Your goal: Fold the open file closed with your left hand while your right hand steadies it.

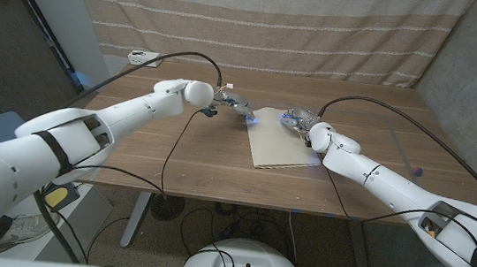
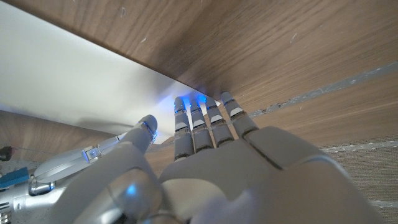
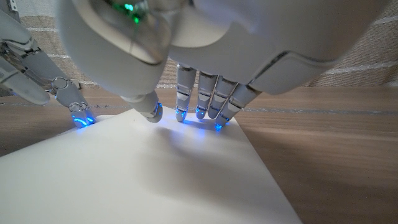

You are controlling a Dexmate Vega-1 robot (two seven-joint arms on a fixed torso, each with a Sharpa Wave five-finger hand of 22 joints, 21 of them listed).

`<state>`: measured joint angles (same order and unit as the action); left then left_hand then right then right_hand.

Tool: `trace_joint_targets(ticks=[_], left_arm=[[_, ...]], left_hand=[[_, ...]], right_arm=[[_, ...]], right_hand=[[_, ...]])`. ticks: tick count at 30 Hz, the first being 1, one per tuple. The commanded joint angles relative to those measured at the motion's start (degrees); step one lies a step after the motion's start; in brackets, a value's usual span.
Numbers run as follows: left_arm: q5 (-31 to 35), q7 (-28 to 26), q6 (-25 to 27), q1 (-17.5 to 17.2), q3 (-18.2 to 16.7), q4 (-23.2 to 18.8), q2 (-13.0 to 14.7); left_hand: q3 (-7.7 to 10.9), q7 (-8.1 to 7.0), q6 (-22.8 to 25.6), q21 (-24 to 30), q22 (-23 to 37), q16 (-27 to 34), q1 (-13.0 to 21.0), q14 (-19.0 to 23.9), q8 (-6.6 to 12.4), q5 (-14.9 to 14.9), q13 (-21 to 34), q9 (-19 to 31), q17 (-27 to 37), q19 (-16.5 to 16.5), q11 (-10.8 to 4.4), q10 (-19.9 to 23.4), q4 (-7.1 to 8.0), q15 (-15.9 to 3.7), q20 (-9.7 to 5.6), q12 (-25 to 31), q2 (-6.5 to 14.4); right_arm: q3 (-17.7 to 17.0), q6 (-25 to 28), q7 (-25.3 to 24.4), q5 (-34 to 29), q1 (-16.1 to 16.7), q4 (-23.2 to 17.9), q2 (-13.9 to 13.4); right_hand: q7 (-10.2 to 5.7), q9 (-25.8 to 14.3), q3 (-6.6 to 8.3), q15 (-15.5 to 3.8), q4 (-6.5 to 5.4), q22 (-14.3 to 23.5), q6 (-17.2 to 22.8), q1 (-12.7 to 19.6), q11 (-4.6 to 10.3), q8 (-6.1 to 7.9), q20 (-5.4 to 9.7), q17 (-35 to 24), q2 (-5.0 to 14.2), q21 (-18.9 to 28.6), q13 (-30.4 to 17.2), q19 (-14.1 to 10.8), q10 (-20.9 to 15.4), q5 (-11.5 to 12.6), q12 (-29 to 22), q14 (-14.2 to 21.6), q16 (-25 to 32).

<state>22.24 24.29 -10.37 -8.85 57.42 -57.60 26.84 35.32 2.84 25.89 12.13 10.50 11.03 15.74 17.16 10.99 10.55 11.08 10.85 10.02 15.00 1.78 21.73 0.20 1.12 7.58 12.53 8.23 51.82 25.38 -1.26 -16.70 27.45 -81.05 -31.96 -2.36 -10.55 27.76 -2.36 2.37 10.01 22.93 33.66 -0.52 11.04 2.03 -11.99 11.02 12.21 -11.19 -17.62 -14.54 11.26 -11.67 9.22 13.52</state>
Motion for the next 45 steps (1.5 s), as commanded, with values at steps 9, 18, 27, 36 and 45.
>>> trace_joint_targets(ticks=[9, 18, 27, 36, 45], left_arm=[[-0.5, -0.1, 2.0, -0.7, 0.2, -4.7, 1.9], [0.3, -0.7, 2.5, -1.3, -0.2, -6.3, 2.3], [1.5, -10.4, -0.2, -5.7, -3.7, -12.0, 5.7], [-0.3, -17.3, -4.8, -9.7, -8.0, -14.4, 7.4], [-9.9, -16.3, -11.1, -12.5, -12.2, -11.4, 6.8]], left_hand=[[-0.56, -0.07, -0.8, -0.1, 0.3, -0.4, -2.2, -0.6, -0.25, -0.3, 0.1, 0.0, 0.2, -0.4, 0.65, -0.7, 1.53, 0.71, 0.63, -0.5, -0.4], [-0.50, -0.05, -0.6, -0.3, 0.3, -0.6, -2.6, -1.0, -0.12, -0.2, 0.1, 0.0, 0.2, -1.0, 0.54, -0.6, 1.69, 0.69, 0.62, -0.5, -0.4], [0.00, -1.01, -2.2, -0.5, 0.2, -1.0, -2.8, -2.6, -0.65, -0.1, 0.1, -0.1, 0.0, -2.0, -0.09, -2.5, 1.50, 0.74, 0.46, -1.2, -0.2], [0.85, -8.19, -19.5, -1.1, 0.2, -1.1, -4.1, -10.0, -1.60, -0.3, 0.1, -0.2, 0.1, -7.2, -3.23, -15.8, 0.24, 0.86, 0.34, -2.2, -0.9], [0.58, -9.38, -23.6, -0.7, 0.3, -1.1, -4.7, -11.6, -1.57, -0.4, 0.1, -0.3, 0.1, -7.3, -3.68, -19.0, 0.02, 1.30, 0.61, -2.3, -1.4]], right_arm=[[-1.1, -2.0, -2.1, 0.5, 1.1, -0.7, -0.5], [-3.1, -6.9, -13.7, -3.0, 5.2, -2.4, -1.1], [-3.7, -6.6, -12.6, -3.5, 5.8, -3.1, -1.3], [-4.3, -6.6, -11.9, -3.5, 5.8, -3.4, -1.2], [-7.4, -9.3, -14.1, -0.4, 7.8, -4.2, -1.4]], right_hand=[[0.05, -0.2, 0.18, -1.45, 0.27, 0.1, 0.1, 0.8, 0.08, -0.13, 0.04, -0.1, 0.10, 0.0, 0.0, -0.5, -0.3, 0.3, 0.0, 0.4, 0.2], [-0.62, -0.2, 0.07, -1.72, 0.50, 0.1, -0.8, 0.8, 1.20, -0.43, -0.36, -0.1, -0.27, -1.4, 0.0, 3.3, 1.6, 0.2, 0.7, -0.9, -0.4], [-0.77, -0.1, 0.10, -1.69, 0.89, 0.1, -0.9, 1.1, 1.06, -0.39, -0.03, 0.1, -0.41, -1.2, 0.0, 3.2, 1.5, 0.1, 0.5, -1.0, -0.5], [-0.88, -0.1, 0.10, -1.74, 1.03, 0.0, -0.9, 1.2, 1.13, -0.39, -0.11, 0.1, -0.37, -0.9, 0.0, 2.6, 1.5, 0.0, 0.5, -0.9, -0.5], [-1.08, -0.1, -0.01, -1.79, 0.92, 0.0, -1.3, 1.0, 1.26, -0.48, -0.03, 0.0, -0.27, -0.7, 0.0, 2.3, 1.8, 0.0, 0.6, -1.0, -0.5]])
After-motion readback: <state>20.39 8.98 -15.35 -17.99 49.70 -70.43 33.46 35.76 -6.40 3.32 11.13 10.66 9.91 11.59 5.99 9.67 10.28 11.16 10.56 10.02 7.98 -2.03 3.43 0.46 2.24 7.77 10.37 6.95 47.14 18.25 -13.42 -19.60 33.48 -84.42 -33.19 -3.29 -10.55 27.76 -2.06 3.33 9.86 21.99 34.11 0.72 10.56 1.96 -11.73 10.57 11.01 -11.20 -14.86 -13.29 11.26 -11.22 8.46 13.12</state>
